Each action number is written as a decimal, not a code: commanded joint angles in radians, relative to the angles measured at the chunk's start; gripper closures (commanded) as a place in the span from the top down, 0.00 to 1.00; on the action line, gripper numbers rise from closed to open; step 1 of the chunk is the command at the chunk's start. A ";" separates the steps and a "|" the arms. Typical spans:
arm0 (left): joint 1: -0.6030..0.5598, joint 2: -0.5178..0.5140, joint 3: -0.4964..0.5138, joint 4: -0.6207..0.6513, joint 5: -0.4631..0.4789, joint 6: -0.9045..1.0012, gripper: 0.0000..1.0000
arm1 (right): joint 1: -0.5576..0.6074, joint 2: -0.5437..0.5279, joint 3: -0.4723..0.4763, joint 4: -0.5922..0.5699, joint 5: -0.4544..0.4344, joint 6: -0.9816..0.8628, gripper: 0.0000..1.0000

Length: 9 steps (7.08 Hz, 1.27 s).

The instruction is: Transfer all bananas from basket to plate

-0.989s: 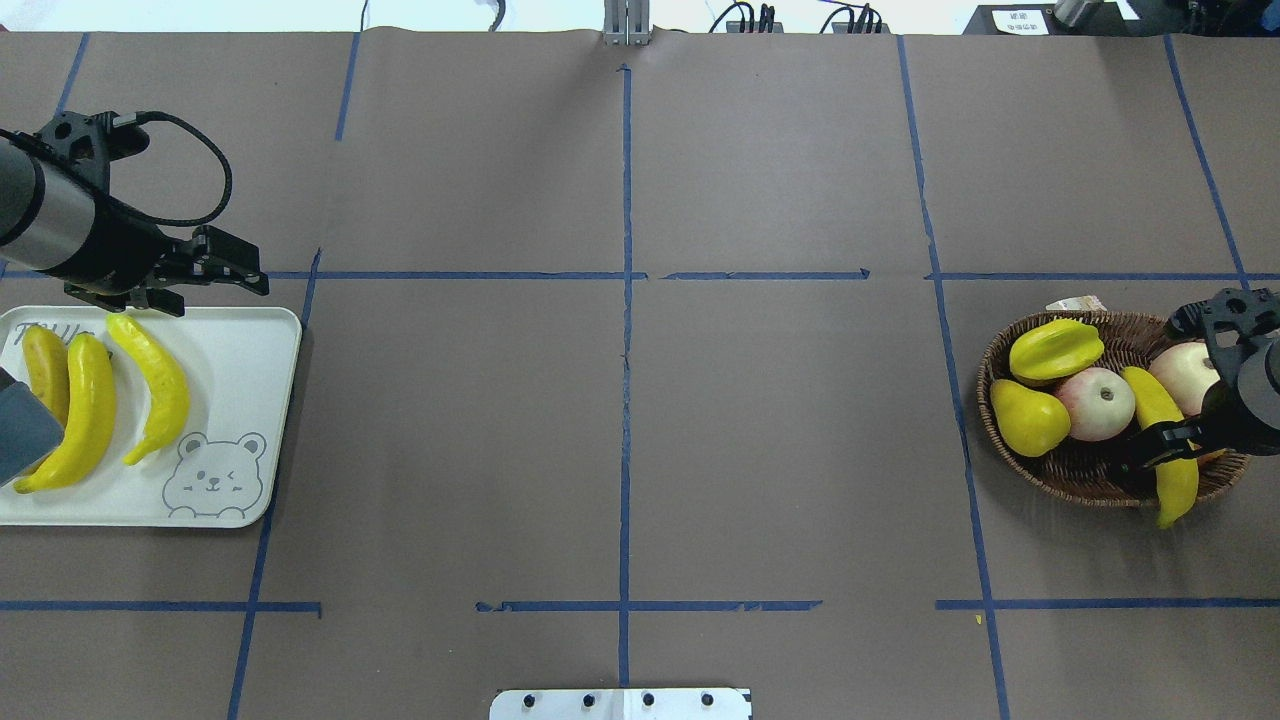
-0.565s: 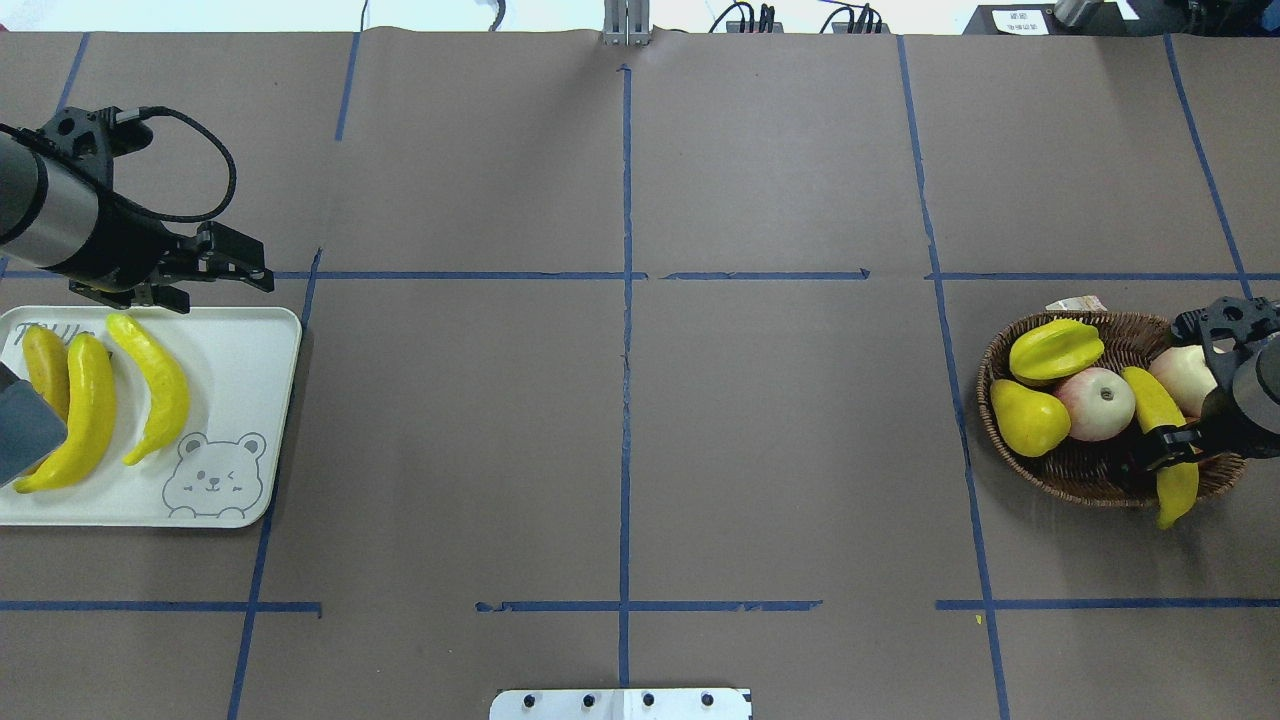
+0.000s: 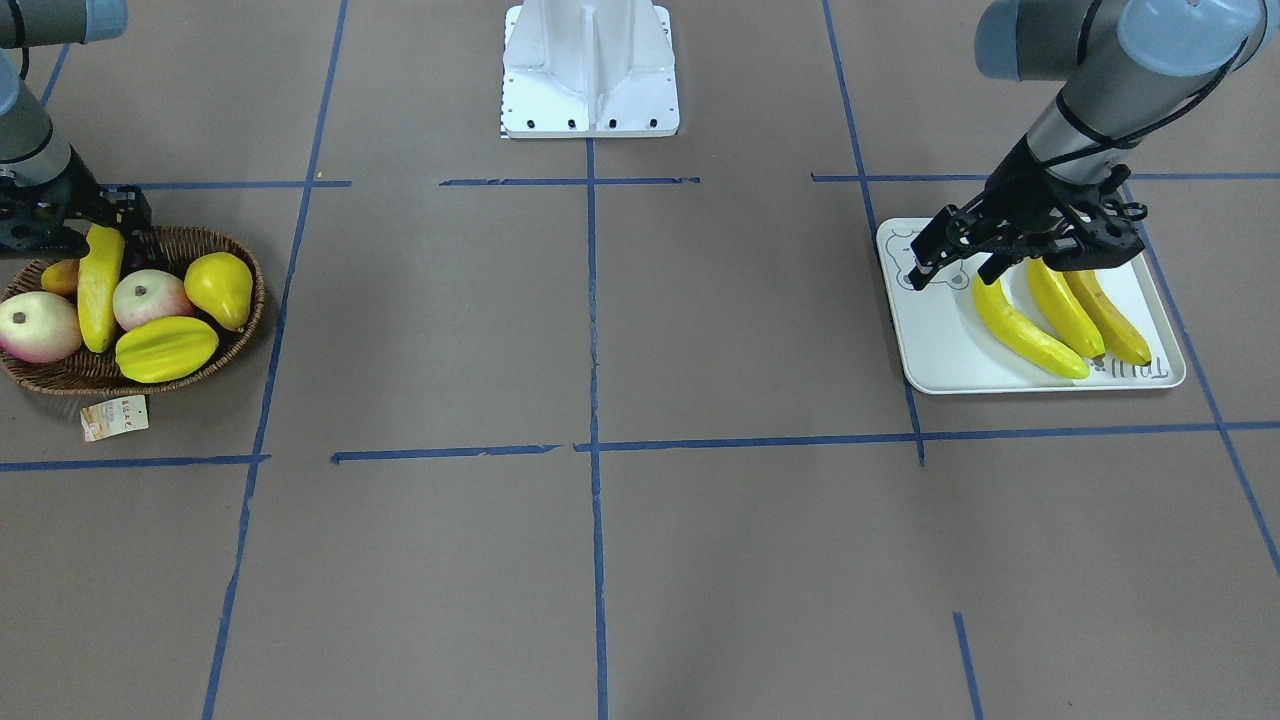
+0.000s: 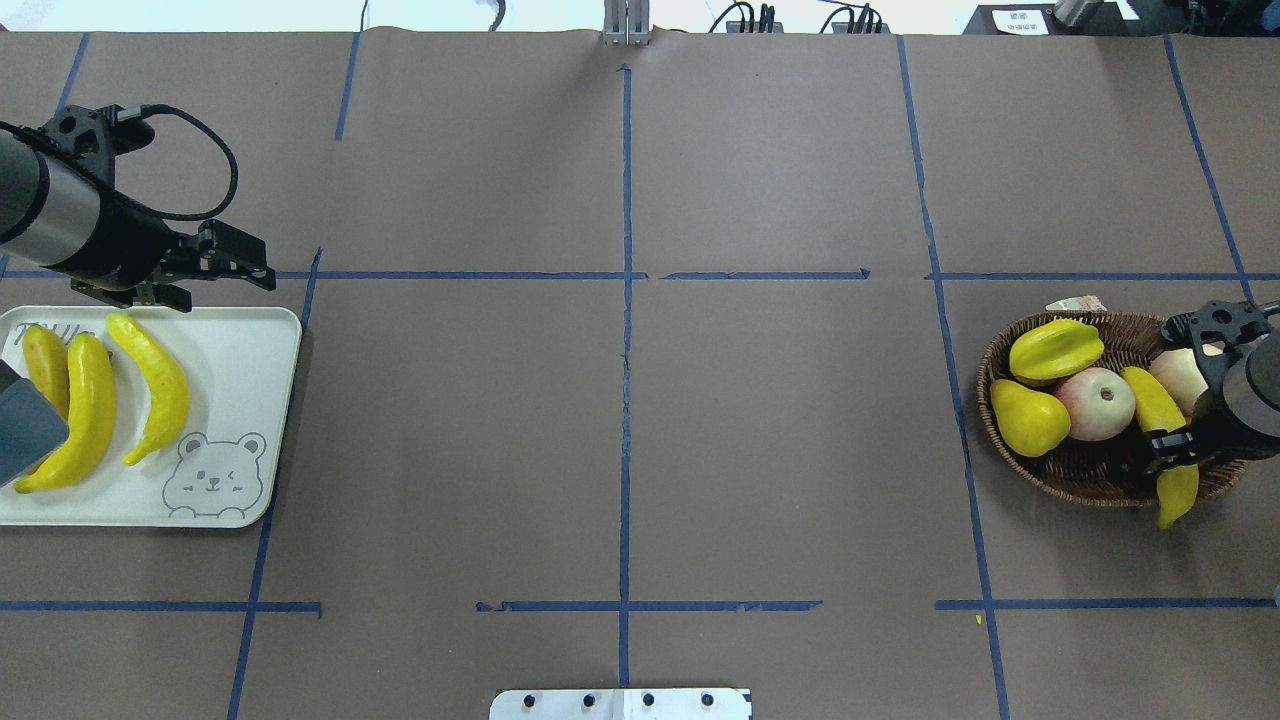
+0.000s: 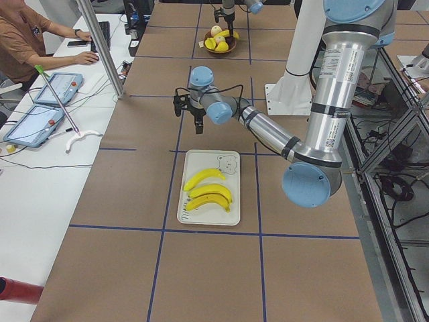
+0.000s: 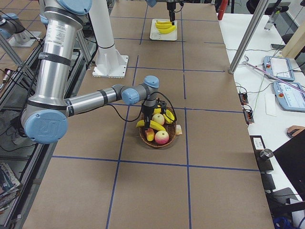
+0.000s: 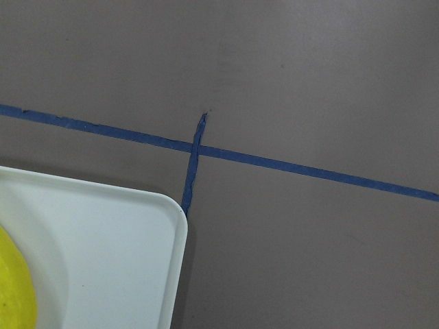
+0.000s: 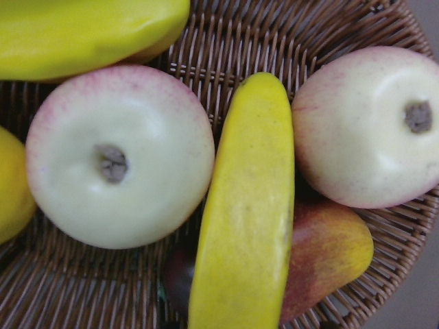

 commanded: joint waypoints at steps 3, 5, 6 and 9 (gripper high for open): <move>0.008 -0.017 0.010 0.000 -0.001 -0.011 1.00 | 0.104 -0.022 0.155 -0.014 0.066 -0.003 0.00; 0.014 -0.023 0.010 0.002 -0.003 -0.023 1.00 | 0.247 -0.007 0.183 -0.005 0.064 -0.003 0.00; 0.014 -0.029 0.010 0.000 -0.004 -0.025 1.00 | 0.249 0.075 0.186 -0.001 0.092 0.011 0.00; 0.014 -0.058 -0.005 -0.011 -0.012 -0.064 1.00 | 0.106 0.529 0.042 -0.006 0.222 0.290 0.00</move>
